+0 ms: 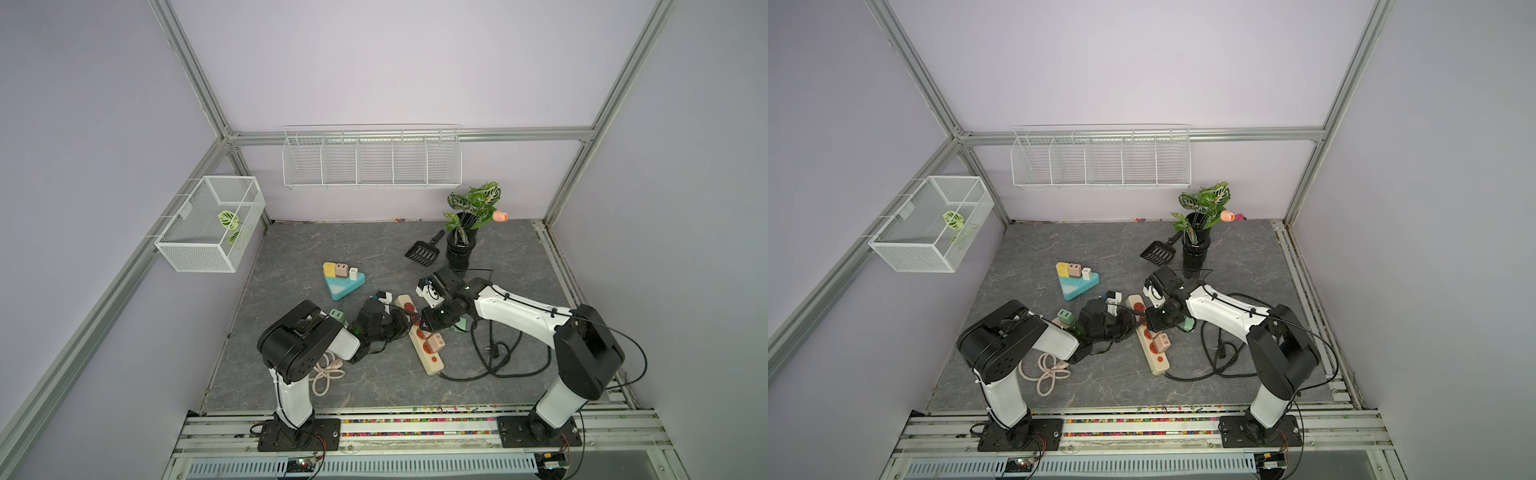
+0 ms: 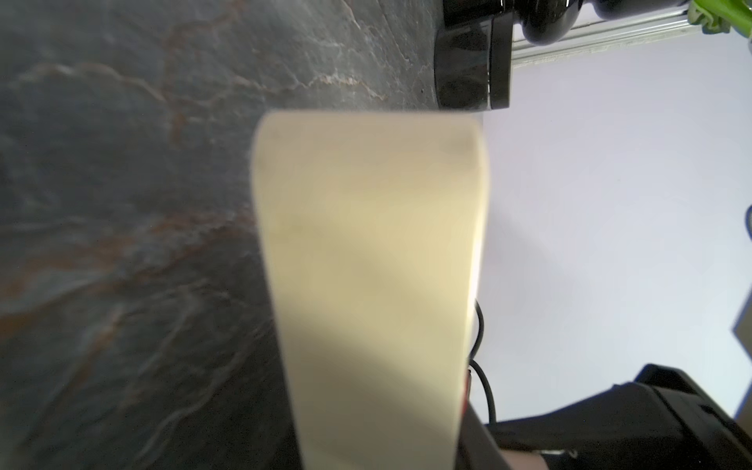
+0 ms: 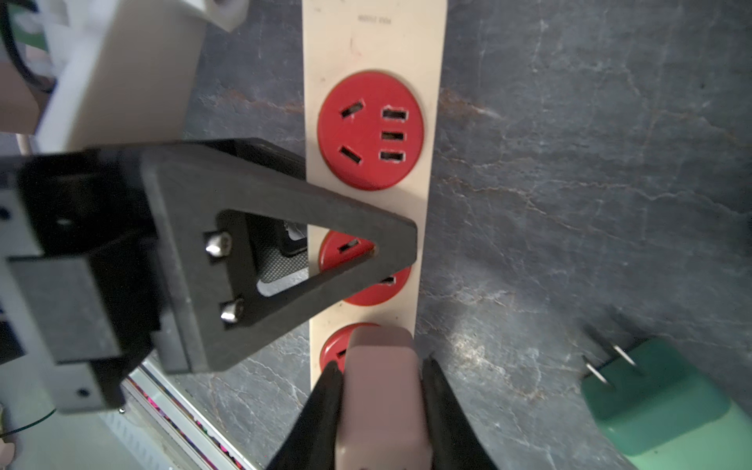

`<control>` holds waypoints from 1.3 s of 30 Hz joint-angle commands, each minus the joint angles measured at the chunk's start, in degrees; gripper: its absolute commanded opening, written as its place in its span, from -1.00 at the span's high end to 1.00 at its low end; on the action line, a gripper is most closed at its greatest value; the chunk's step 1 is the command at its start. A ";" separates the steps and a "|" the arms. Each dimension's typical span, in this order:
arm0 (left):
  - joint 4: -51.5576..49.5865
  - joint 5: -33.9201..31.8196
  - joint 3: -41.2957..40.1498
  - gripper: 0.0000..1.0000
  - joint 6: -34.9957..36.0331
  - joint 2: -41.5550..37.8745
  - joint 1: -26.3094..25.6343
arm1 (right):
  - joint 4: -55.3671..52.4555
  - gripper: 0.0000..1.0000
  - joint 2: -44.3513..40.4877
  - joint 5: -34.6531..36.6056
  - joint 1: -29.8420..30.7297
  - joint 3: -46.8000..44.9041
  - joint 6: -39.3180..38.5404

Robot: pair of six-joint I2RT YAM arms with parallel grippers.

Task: Pull the plug off the socket
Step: Remove the plug from the socket.

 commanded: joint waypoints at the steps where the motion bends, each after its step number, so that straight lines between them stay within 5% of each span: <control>1: -0.38 -1.18 -0.58 0.65 2.68 0.74 -0.40 | 1.49 0.56 0.65 -1.66 0.52 0.15 -0.12; 12: -0.47 -0.80 -0.82 0.77 4.52 2.28 -0.40 | 1.73 0.22 3.02 -3.52 0.42 -0.19 -0.93; 18: -2.02 -1.22 -0.55 0.80 5.14 1.61 -0.38 | 1.20 0.44 2.88 -2.84 0.44 0.15 -0.93; 21: -3.48 -1.59 -0.33 0.90 7.72 1.46 -0.40 | 0.79 0.99 2.44 -3.18 0.36 0.33 -1.59; 30: -14.66 -6.72 -0.54 1.00 13.72 2.43 -0.23 | -0.45 1.00 -3.80 -7.90 -6.00 2.64 -1.44; 39: -10.84 -6.43 -3.90 1.00 13.22 6.95 1.96 | -1.41 1.00 -3.92 -15.18 -13.24 4.13 -2.32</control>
